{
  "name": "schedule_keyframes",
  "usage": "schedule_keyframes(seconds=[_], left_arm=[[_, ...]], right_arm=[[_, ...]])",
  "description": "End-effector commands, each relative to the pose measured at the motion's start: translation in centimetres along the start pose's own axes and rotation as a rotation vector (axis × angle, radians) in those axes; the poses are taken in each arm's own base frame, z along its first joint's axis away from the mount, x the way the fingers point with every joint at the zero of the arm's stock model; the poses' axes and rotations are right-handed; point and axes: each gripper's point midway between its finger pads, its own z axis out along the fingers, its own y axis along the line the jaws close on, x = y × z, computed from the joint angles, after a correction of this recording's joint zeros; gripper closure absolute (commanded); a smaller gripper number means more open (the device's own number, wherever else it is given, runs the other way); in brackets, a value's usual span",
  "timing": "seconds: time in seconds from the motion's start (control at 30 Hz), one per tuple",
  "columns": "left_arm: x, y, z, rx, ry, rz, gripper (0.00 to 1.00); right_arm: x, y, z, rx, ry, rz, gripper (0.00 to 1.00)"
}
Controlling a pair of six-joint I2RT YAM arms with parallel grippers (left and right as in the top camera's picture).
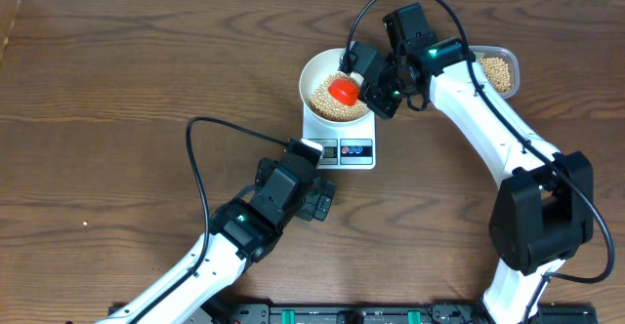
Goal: Scoop item into bowl and weigh 50g on scale
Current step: 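Lower the scoop into the bowl and tip soybeans out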
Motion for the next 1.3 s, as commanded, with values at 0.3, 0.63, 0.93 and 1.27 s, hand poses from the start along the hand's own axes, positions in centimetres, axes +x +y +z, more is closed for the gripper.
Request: schedule_keyframes(seconds=[0.3,0.63,0.93,1.27], left_arm=[[0.2,0.0,0.0,-0.001,0.000,0.007,0.02],[0.2,0.0,0.0,-0.001,0.000,0.007,0.02],[0.2,0.0,0.0,-0.001,0.000,0.007,0.02],[0.2,0.0,0.0,-0.001,0.000,0.007,0.02]], right_arm=[[-0.3,1.2,0.8,-0.023,0.008,-0.039,0.99],[-0.1,1.3,1.1,-0.030,0.018,-0.035,0.99],[-0.3,1.6,1.2,-0.033,0.017,-0.043,0.99],[-4.0,-0.2,-2.2,-0.027,-0.191,0.032,0.99]])
